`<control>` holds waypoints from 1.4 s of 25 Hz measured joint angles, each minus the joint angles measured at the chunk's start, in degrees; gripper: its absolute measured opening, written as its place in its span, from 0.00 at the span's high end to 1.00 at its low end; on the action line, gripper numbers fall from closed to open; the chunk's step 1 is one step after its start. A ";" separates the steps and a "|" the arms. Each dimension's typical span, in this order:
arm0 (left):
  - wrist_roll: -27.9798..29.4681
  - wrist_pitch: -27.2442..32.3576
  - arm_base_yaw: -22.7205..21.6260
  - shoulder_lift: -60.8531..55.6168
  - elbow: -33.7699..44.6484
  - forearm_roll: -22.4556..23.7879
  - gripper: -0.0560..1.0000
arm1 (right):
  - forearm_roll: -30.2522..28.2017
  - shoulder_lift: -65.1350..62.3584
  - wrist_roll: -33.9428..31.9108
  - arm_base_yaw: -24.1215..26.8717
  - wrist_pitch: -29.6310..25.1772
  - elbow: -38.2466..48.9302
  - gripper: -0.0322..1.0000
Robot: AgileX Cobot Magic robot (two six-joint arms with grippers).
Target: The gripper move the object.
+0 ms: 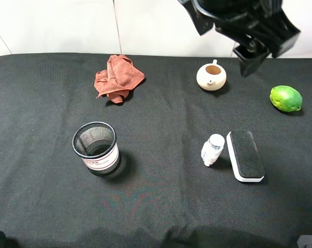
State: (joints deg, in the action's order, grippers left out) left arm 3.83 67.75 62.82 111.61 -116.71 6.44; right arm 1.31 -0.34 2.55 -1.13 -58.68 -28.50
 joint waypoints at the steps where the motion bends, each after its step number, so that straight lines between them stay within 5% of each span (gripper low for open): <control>1: 0.00 0.00 0.00 -0.58 0.22 0.19 0.06 | 0.00 0.00 0.00 0.00 0.00 0.00 0.30; 10: 0.05 0.00 0.00 -7.40 4.64 3.44 0.06 | 0.00 0.00 0.00 0.00 0.00 0.00 0.30; 35: 8.23 -0.18 0.00 -40.38 39.68 13.60 0.06 | 0.00 0.00 0.00 0.00 0.00 0.00 0.30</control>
State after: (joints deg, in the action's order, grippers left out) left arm 12.06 67.57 62.82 71.22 -77.03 20.04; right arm 1.31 -0.34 2.55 -1.13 -58.68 -28.50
